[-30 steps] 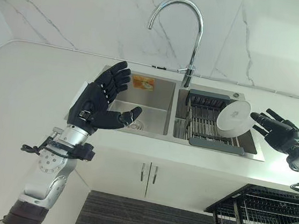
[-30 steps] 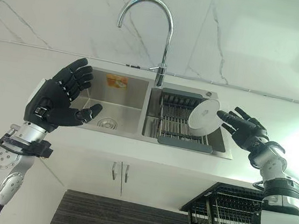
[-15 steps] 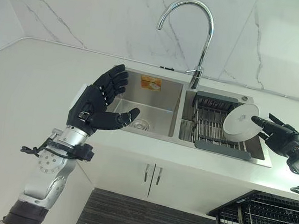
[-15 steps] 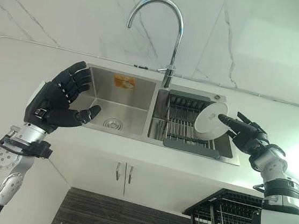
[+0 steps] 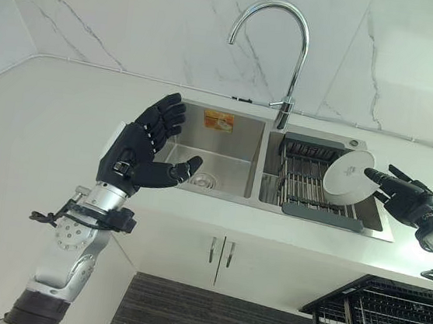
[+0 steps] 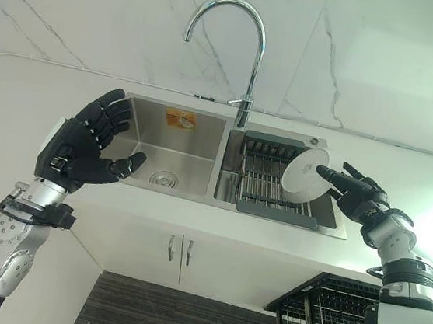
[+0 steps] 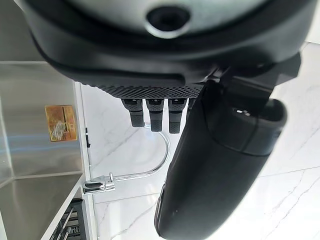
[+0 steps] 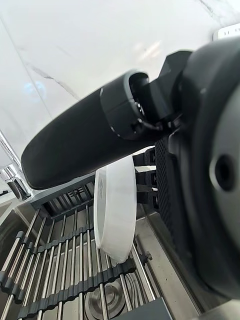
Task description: Place the dishes in the dishwasher.
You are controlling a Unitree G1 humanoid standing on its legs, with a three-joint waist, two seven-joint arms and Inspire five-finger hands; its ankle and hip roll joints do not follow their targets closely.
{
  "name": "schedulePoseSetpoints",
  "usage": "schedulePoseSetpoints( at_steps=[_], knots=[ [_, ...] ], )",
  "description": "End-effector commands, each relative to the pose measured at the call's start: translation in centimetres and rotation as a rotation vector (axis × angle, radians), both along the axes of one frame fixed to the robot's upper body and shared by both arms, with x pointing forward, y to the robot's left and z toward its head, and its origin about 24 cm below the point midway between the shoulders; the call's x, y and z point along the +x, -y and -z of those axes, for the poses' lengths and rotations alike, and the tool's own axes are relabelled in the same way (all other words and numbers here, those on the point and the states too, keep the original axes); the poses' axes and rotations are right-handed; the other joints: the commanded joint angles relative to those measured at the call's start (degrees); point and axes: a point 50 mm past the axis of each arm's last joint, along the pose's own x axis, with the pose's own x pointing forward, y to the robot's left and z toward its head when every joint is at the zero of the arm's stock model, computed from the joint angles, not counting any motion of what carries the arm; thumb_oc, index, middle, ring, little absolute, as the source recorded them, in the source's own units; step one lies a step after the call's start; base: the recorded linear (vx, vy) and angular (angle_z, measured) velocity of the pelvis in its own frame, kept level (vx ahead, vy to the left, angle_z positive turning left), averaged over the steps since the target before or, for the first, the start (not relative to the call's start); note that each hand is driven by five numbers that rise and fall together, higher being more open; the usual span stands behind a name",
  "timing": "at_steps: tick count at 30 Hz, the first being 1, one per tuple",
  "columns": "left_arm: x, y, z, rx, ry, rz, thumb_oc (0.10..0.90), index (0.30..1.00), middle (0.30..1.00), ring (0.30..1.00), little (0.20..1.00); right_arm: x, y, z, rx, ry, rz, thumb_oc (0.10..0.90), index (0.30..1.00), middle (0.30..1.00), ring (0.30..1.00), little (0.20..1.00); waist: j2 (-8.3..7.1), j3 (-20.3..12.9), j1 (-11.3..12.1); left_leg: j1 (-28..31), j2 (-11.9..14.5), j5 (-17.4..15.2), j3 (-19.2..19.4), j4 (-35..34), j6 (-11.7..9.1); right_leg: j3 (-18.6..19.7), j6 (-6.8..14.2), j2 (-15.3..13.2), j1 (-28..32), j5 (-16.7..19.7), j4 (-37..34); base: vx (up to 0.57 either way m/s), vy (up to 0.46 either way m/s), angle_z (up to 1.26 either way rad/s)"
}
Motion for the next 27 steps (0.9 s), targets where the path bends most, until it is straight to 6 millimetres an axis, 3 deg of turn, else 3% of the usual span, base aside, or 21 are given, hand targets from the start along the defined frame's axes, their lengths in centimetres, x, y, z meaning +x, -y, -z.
schedulePoseSetpoints(
  at_steps=[1,27],
  knots=[
    [-0.2,1.1,-4.45,0.008,0.204,0.086,0.8,0.9,0.9,0.9,0.9,0.96,1.41,-7.62,-0.051,0.251,0.02,0.8,0.9,0.9,0.9,0.9,-0.4,-5.0,0.8,1.3,1.3,-4.0,-0.8,0.6,-2.4,-1.8,4.1,-2.9,2.0,-7.9,6.0,0.03,-0.003,0.04],
    [-0.15,0.72,-4.5,0.016,0.187,0.083,0.8,0.9,0.9,0.9,0.9,0.9,1.87,-7.29,-0.02,0.219,0.045,0.8,0.9,0.9,0.9,0.9,-0.38,-4.8,1.7,1.1,1.2,-3.4,-1.7,0.6,-2.5,-2.6,3.8,-2.7,2.8,-8.2,6.0,0.01,-0.004,0.03]
  ],
)
